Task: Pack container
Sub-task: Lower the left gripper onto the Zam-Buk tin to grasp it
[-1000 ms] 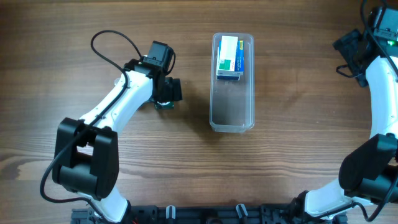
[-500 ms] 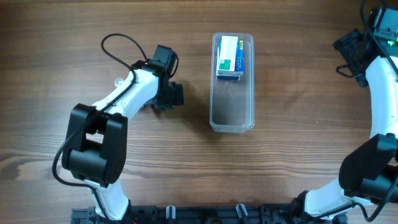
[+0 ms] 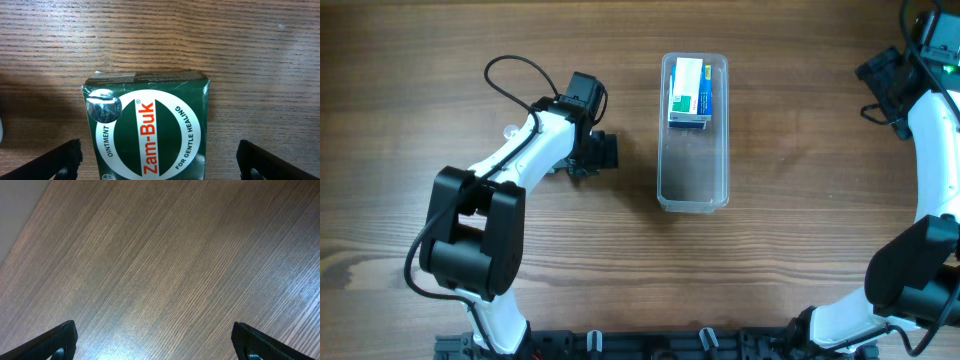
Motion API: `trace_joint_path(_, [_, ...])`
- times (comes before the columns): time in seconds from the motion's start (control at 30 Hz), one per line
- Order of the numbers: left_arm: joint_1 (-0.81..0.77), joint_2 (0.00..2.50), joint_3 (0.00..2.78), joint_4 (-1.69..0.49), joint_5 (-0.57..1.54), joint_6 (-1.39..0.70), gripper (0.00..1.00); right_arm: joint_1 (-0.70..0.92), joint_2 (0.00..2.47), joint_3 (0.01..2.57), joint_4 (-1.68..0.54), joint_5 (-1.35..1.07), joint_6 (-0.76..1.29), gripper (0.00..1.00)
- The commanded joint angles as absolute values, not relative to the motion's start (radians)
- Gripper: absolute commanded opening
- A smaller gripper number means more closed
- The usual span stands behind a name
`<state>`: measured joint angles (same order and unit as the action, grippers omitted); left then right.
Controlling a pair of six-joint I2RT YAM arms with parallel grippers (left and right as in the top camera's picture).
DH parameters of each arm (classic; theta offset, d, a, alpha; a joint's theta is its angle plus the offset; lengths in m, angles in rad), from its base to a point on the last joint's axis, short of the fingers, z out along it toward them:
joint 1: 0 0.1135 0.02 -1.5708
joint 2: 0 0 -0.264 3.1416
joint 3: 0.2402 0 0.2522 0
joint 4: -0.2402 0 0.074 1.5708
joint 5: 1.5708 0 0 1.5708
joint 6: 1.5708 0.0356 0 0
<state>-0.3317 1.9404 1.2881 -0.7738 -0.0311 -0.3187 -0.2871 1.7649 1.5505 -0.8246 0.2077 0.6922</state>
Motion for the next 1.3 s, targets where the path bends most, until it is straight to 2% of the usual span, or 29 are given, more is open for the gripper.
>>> trace_joint_path(0.0, [-0.336,1.947,1.300,-0.775,-0.019,-0.306,1.00,-0.285,1.781,1.542,-0.823,0.225,0.708,1.00])
trace_joint_path(0.7, [-0.334,1.987,1.300,-0.766,-0.064,-0.307,1.00,-0.285,1.781,1.542,-0.823,0.225,0.708,1.00])
trace_joint_path(0.93, [-0.334,1.987,1.300,-0.751,-0.069,-0.307,0.84,-0.285,1.781,1.542,-0.823,0.225,0.707,1.00])
trace_joint_path(1.27, [-0.334,1.987,1.300,-0.748,-0.070,-0.307,0.69,-0.285,1.781,1.542,-0.823,0.225,0.708,1.00])
